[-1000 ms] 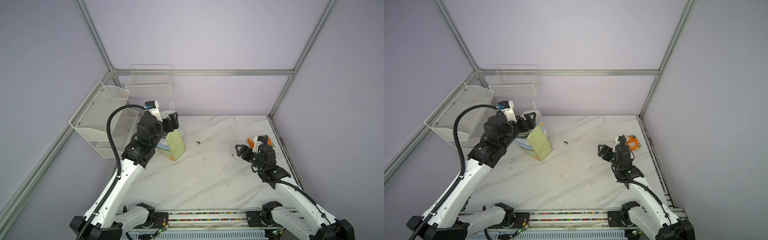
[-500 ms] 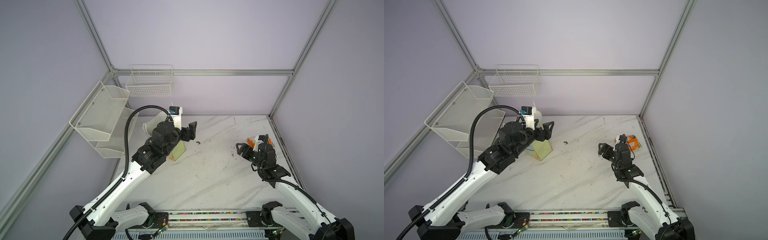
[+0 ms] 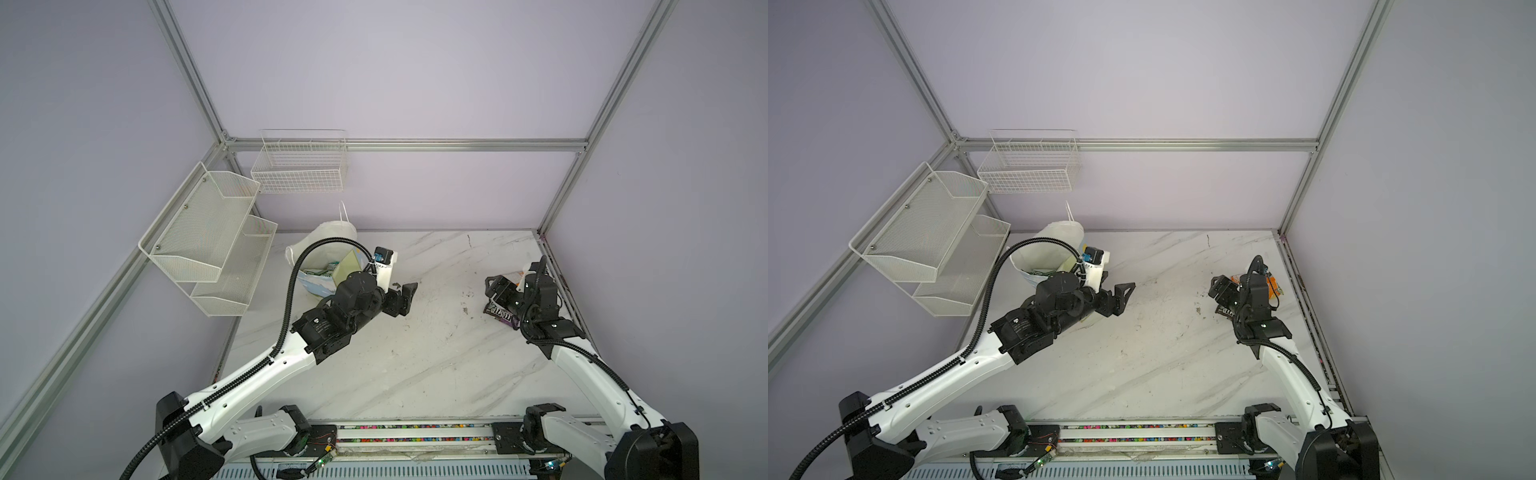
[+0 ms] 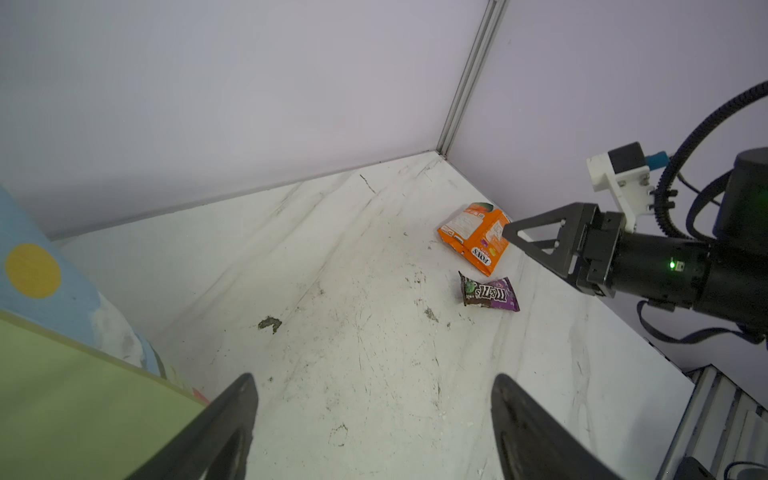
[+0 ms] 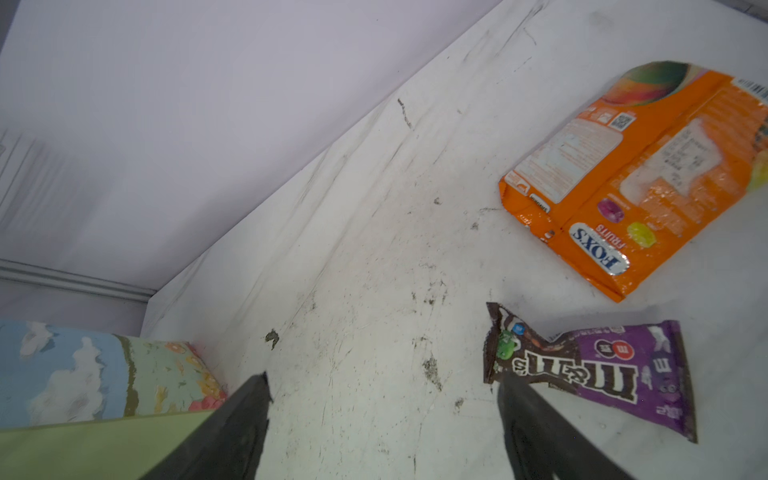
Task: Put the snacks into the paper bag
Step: 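Withdraw the left gripper while the right gripper moves to the purple M&M's bag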
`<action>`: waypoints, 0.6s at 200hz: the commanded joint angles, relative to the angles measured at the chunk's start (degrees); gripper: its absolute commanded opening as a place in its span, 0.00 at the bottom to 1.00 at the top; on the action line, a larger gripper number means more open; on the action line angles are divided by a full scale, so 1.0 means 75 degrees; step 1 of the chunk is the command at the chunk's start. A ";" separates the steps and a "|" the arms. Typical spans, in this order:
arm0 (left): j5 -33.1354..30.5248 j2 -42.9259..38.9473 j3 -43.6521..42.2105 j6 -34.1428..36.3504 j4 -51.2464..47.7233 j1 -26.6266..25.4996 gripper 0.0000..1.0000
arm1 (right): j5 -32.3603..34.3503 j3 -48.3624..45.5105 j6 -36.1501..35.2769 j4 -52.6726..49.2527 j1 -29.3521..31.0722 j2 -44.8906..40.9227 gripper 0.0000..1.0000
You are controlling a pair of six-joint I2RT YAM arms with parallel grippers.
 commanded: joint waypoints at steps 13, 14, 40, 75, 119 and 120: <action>0.0189 -0.0336 -0.0637 -0.0325 0.0614 -0.0183 0.86 | -0.0239 0.0210 -0.0198 -0.0414 -0.0864 0.0333 0.88; 0.0194 -0.0337 -0.0655 -0.0335 0.0614 -0.0191 0.86 | -0.0239 0.0211 -0.0193 -0.0430 -0.0906 0.0348 0.88; 0.0217 -0.0466 -0.1046 -0.0524 0.0729 -0.0245 0.87 | -0.0459 0.0155 -0.0189 -0.0519 -0.1691 0.0698 0.88; 0.0200 -0.0595 -0.1460 -0.0725 0.0873 -0.0266 0.87 | -0.0408 -0.0162 -0.0208 -0.0387 -0.2355 0.1050 0.88; 0.0246 -0.0711 -0.1818 -0.0895 0.1020 -0.0298 0.86 | -0.0481 -0.0462 -0.0446 0.0004 -0.2497 0.1456 0.87; 0.0246 -0.0713 -0.1826 -0.0895 0.1017 -0.0295 0.86 | -0.0489 -0.0465 -0.0452 0.0013 -0.2496 0.1472 0.87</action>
